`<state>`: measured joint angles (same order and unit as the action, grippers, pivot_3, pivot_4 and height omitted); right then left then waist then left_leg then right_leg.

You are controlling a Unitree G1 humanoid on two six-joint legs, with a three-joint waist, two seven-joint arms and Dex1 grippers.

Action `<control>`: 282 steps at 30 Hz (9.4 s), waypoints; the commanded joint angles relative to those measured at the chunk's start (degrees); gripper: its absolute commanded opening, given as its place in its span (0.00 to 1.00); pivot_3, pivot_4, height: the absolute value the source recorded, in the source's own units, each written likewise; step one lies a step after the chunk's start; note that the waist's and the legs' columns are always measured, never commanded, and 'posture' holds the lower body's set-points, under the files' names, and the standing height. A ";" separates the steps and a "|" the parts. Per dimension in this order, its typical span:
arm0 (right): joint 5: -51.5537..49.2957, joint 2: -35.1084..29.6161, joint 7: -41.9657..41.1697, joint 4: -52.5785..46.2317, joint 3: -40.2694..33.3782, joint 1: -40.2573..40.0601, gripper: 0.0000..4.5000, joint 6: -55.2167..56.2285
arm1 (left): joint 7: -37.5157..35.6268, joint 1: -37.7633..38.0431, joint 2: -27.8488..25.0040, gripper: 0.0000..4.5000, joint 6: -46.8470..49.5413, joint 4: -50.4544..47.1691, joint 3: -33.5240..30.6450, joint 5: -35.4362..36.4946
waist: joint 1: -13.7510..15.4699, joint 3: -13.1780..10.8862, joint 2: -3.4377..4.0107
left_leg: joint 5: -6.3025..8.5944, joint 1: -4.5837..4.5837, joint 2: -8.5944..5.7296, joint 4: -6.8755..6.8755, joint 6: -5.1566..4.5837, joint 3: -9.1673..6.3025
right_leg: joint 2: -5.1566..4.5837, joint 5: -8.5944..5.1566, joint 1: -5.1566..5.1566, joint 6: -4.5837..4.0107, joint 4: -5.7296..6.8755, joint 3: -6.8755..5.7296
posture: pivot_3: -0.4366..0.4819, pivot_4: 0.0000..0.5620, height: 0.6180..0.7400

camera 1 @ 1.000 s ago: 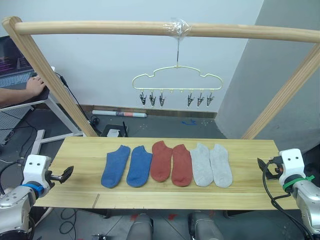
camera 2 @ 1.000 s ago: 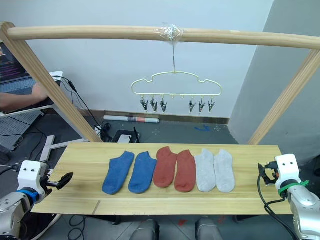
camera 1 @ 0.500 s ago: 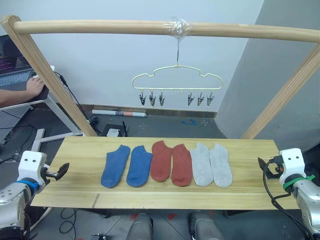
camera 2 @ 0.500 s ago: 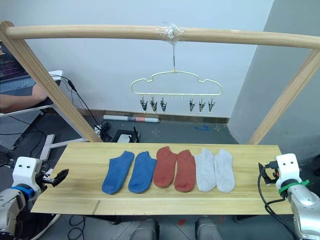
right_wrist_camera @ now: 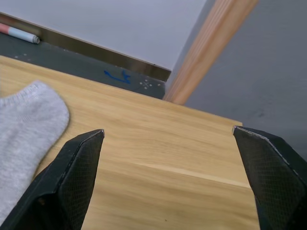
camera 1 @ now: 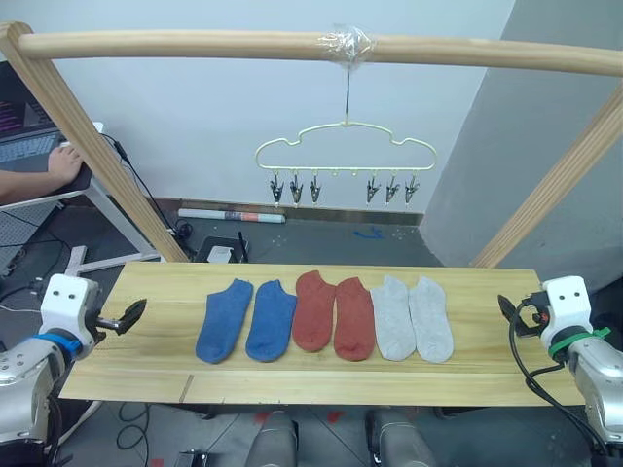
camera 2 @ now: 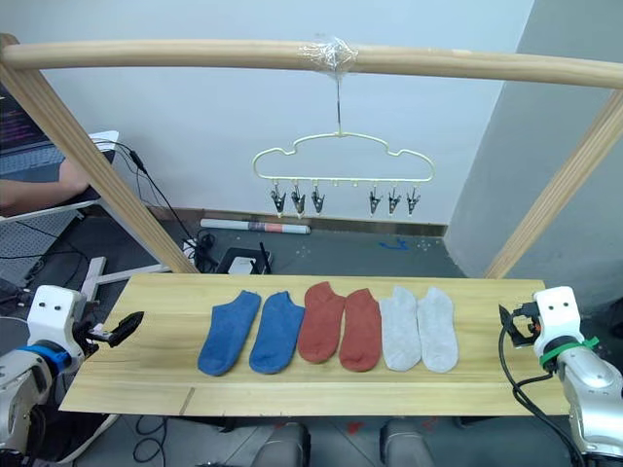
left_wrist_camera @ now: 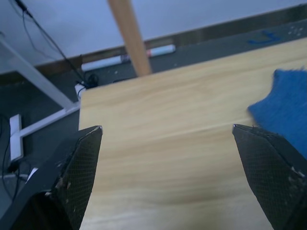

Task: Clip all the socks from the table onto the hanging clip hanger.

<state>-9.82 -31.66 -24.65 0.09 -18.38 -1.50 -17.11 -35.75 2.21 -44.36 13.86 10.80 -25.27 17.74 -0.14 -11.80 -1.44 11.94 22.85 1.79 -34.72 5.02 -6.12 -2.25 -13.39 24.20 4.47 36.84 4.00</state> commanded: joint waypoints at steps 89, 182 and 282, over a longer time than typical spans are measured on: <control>-14.49 8.85 -4.89 -26.06 20.31 29.35 1.00 -23.18 | 26.89 -41.93 34.23 0.00 -12.99 6.03 17.93 -9.11 | -2.91 -3.39 -0.36 | -0.04 0.23 -0.04 -0.14 -0.03 -0.15 | 0.14 0.28 0.01 0.53 0.02 -0.02 | 0.45 0.45 1.00; 23.50 18.02 -3.41 -1.55 41.07 27.36 0.00 16.41 | 35.61 -46.32 34.16 0.00 51.06 -7.39 -6.96 43.09 | -2.02 -3.54 -0.41 | -0.07 0.17 -0.06 -0.14 0.10 -0.21 | 0.12 0.28 -0.03 0.64 0.04 -0.02 | 0.53 0.44 1.00; -12.14 8.39 -12.77 -23.29 19.07 24.90 1.00 -14.12 | 31.43 -27.63 35.75 0.56 -3.99 -13.69 31.84 -9.26 | -0.47 -3.53 -0.41 | -0.06 0.26 -0.07 -0.16 0.14 -0.16 | 0.10 0.26 0.02 0.58 0.00 0.00 | 0.48 0.42 1.00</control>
<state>-20.04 -22.78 -37.35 -20.01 2.17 22.11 -31.01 -5.28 -24.28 -9.36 12.31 -3.89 7.66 9.74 -0.61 -15.33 -1.85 11.88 23.11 1.72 -34.89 5.17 -6.28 -2.15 -13.12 24.22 5.06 36.83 4.00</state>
